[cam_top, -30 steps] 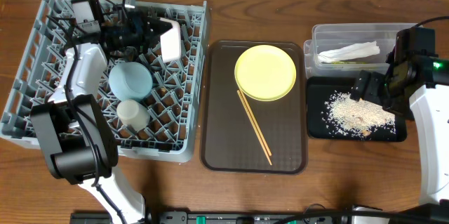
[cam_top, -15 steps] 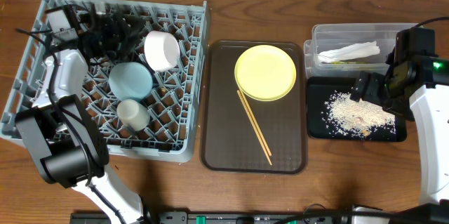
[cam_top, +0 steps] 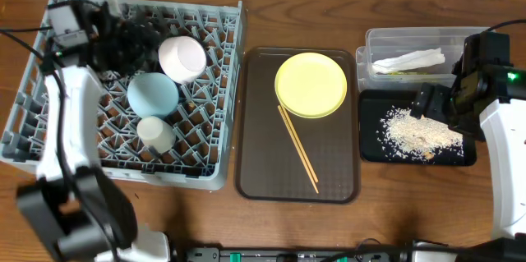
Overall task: Sort waste into correct bins and load items into the dishwasher
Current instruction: 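Reach left gripper to the wooden chopsticks on the tray and grasp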
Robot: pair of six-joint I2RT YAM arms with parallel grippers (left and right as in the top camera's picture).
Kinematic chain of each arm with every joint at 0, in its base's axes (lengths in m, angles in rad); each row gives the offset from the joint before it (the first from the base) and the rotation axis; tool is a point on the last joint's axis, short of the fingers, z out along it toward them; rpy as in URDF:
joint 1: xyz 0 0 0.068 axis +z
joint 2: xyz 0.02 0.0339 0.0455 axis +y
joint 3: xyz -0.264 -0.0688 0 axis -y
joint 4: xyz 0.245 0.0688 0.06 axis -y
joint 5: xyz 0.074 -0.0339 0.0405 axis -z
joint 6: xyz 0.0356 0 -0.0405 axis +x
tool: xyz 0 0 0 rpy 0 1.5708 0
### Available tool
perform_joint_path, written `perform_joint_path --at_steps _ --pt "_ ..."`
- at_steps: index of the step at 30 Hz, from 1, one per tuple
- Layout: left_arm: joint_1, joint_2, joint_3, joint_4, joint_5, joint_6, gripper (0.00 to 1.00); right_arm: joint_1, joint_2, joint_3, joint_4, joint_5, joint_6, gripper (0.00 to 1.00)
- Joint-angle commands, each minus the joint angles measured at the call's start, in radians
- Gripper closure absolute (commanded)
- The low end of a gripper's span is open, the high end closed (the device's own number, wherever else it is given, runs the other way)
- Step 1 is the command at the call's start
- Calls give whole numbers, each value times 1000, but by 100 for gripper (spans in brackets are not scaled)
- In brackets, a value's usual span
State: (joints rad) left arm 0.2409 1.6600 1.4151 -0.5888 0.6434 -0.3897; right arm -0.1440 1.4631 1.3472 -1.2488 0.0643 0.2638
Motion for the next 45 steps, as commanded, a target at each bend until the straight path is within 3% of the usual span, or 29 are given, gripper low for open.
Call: perform_joint_path --at_steps 1,4,9,13,18,20,30,45 --pt "-149 -96 3 -145 -338 28 13 -6 -16 18 0 10 16 1" --pt "-307 -115 2 -287 -455 -51 13 -6 -16 18 -1 10 16 1" --pt "-554 -90 2 -383 -435 -53 13 -6 -16 18 -1 10 16 1" --pt "-717 -84 -29 -377 -480 -93 15 -6 -16 18 -1 10 16 1" --pt "-857 -47 -96 -354 -638 -304 15 -6 -16 18 -1 9 16 1" --pt "-901 -11 -116 -322 -645 -331 15 -6 -16 18 -2 9 16 1" --pt "-986 223 -129 -156 -629 -376 14 -6 -16 18 -2 6 16 1" --pt "-987 367 -132 -150 -628 -414 14 -6 -16 18 -3 6 16 1"
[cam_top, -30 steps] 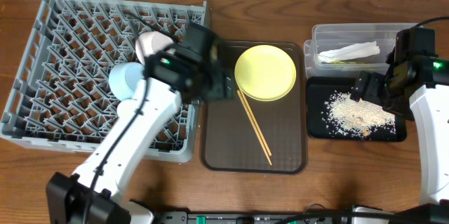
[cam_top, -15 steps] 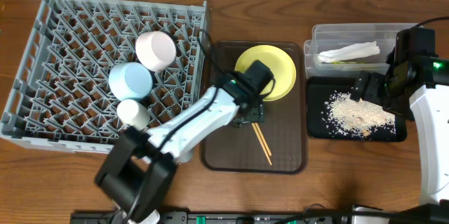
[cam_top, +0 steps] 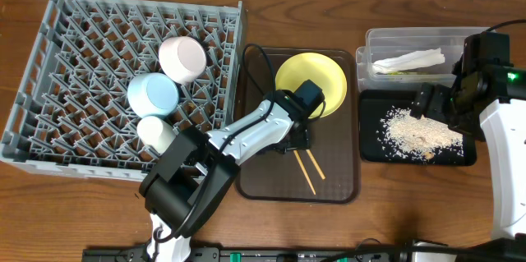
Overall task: Sort waste into correct bins and load items into the dishwasher
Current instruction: 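Reach left gripper to the wooden chopsticks on the tray and grasp, then carry the chopsticks with left gripper toward the gray rack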
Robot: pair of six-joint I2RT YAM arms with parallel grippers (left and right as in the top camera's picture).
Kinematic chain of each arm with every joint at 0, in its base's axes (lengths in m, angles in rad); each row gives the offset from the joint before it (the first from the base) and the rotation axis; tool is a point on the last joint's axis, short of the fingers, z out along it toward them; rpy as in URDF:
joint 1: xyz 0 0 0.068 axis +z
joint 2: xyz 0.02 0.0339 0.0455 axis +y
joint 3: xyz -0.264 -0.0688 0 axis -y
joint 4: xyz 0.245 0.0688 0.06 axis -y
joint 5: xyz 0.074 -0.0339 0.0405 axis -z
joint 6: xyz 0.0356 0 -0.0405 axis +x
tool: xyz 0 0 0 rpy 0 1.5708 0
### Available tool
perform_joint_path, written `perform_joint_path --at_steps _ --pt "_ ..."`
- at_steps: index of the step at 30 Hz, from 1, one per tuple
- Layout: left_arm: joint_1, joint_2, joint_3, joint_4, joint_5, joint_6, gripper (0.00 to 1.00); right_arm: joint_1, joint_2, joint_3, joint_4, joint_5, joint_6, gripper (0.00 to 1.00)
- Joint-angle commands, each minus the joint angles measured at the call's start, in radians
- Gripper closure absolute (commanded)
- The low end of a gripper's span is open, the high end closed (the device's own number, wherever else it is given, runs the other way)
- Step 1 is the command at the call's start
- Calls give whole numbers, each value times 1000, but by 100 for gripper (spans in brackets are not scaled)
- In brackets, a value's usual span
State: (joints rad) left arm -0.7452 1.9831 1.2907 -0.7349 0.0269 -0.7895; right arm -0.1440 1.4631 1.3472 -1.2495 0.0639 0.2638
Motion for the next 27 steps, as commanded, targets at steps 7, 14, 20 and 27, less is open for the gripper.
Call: perform_joint_path --at_steps 7,14,20,27 --pt "0 44 -9 -3 -12 -14 47 -6 -16 18 -3 6 16 1" --pt "0 44 -9 -7 -12 -14 78 -6 -16 18 -4 6 16 1" --pt "1 44 -8 -7 -13 -13 90 -6 -16 18 -4 6 16 1" --pt "44 -24 32 -19 -73 93 92 -6 -16 18 -7 6 16 1"
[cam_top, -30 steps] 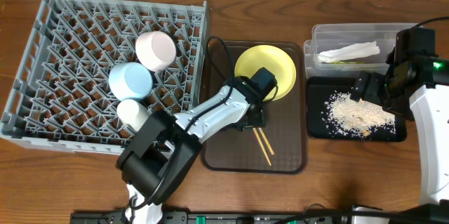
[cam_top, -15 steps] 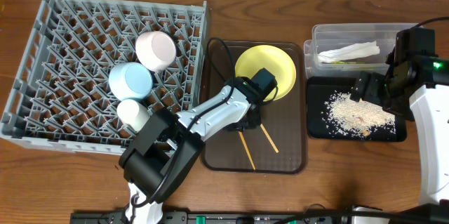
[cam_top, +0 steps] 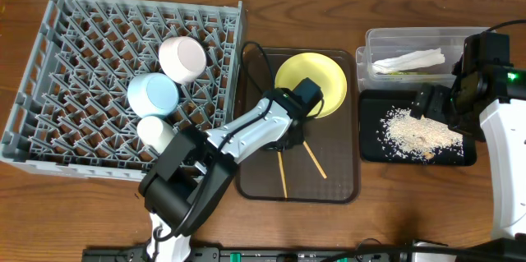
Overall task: Sort waste into correct bins and load items into the dishwasher
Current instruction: 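Carry the chopsticks with left gripper toward the gray rack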
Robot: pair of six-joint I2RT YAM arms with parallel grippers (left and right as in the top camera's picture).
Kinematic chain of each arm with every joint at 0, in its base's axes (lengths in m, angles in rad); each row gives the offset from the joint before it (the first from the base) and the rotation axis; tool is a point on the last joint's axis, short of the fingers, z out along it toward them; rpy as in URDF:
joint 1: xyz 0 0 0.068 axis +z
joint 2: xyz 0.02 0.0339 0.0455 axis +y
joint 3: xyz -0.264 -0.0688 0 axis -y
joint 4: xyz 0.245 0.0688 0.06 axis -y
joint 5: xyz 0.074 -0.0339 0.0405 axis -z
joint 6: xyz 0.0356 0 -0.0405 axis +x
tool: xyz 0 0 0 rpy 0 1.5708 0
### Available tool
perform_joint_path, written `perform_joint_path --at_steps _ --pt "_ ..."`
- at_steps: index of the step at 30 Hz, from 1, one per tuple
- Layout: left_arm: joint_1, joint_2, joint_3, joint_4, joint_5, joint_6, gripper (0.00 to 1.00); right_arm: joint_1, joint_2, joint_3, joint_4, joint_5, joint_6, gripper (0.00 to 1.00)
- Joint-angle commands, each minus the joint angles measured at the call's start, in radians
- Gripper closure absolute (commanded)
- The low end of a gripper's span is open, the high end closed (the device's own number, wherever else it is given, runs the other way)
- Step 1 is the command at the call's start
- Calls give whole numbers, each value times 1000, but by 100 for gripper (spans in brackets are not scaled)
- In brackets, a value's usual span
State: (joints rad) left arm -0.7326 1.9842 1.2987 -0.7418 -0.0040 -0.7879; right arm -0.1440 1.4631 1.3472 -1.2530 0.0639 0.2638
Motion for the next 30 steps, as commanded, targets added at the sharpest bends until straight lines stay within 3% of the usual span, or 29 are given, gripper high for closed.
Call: perform_joint_path --at_steps 1,6,13,27,29,30 --pt "43 -50 29 -12 -42 129 92 -6 -16 18 -4 6 16 1" --pt "123 -228 38 -13 -42 302 92 -6 -16 18 -4 6 16 1" --pt "271 -447 38 -34 -42 640 92 -6 -16 18 -4 6 16 1" --pt "450 -333 31 -24 -42 657 91 -6 -16 18 -4 6 16 1" --pt "452 -331 31 -23 -42 657 83 -6 -16 18 -4 6 16 1" --pt "452 -331 31 -22 -42 657 71 -6 -16 18 -4 6 16 1"
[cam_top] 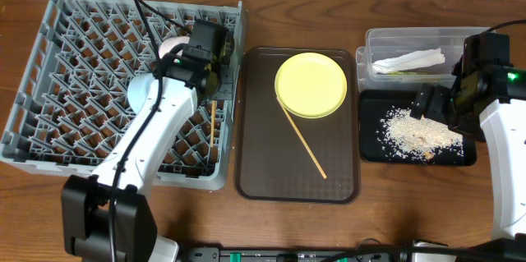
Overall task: Sort waste into correct bins and load items into the dishwasher
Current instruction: 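Carry the chopsticks with left gripper toward the gray rack, then reach left gripper back to the remaining chopstick on the tray and grasp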
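Note:
My left gripper [210, 81] hangs over the right edge of the grey dish rack [49, 89], shut on the upper end of one wooden chopstick [212, 126], which points down over the rack's grid. The other chopstick [302, 139] lies slantwise on the brown tray [255, 163], below the yellow plate [311, 85]. Only a sliver of the white cup [168, 47] shows behind my left arm; the other cups in the rack are hidden under it. My right gripper [425, 102] hovers at the left edge of the black bin [460, 157]; its jaws are not readable.
Pale crumbs [419, 135] lie scattered in the black bin. Behind it stands a clear plastic bin [378, 42] holding a crumpled white napkin [409, 61]. A cable of the left arm loops over the rack's back edge.
My left gripper was over the tray on a chopstick, the plate tipped up beside it. Now it holds that chopstick over the rack's right side, and the plate lies flat again.
First my left arm was at the rack's far left corner, both chopsticks lying together on the tray. Then it was down at the chopsticks, the plate tilted. One chopstick then stood apart from the other, and now it is over the rack. The right arm has stayed still.

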Robot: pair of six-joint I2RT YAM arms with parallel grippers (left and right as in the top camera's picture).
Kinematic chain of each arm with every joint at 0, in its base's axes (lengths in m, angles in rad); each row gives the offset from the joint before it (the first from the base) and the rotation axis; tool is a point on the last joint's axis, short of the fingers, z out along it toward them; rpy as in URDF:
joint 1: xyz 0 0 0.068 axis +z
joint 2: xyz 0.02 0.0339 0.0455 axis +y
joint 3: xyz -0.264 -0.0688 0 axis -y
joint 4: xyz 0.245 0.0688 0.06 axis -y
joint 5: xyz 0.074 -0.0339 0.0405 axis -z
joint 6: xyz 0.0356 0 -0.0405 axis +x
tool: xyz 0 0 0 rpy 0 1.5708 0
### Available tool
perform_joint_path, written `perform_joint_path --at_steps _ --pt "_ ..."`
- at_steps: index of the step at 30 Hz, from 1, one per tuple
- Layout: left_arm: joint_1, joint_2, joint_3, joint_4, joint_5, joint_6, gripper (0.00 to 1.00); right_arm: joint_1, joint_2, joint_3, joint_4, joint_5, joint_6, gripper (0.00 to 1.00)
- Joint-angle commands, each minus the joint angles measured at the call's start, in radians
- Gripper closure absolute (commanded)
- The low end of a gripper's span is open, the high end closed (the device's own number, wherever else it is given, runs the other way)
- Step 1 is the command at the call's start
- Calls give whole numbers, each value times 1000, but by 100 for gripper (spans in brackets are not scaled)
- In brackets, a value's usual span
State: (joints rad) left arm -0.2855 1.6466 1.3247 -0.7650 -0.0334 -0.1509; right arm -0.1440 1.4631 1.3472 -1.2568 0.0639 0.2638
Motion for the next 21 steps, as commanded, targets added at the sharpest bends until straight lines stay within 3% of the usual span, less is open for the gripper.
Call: perform_joint_path --at_steps 1,4,7,9,12,16,21 --pt "5 7 5 5 -12 20 67 -6 -16 18 0 6 16 1" --pt "5 6 5 4 32 19 62 -6 -16 18 0 6 16 1" --pt "-3 6 5 -8 215 -47 59 -6 -16 18 0 6 16 1" --pt "-38 7 1 -15 265 -197 58 -6 -16 18 1 6 16 1" --pt "-102 9 -10 -7 248 -354 54 -6 -16 18 1 6 16 1" --pt "-232 35 -19 1 108 -496 53 -6 -16 18 0 6 16 1" --pt "-391 135 -19 72 40 -570 51 -6 -16 18 0 6 16 1"
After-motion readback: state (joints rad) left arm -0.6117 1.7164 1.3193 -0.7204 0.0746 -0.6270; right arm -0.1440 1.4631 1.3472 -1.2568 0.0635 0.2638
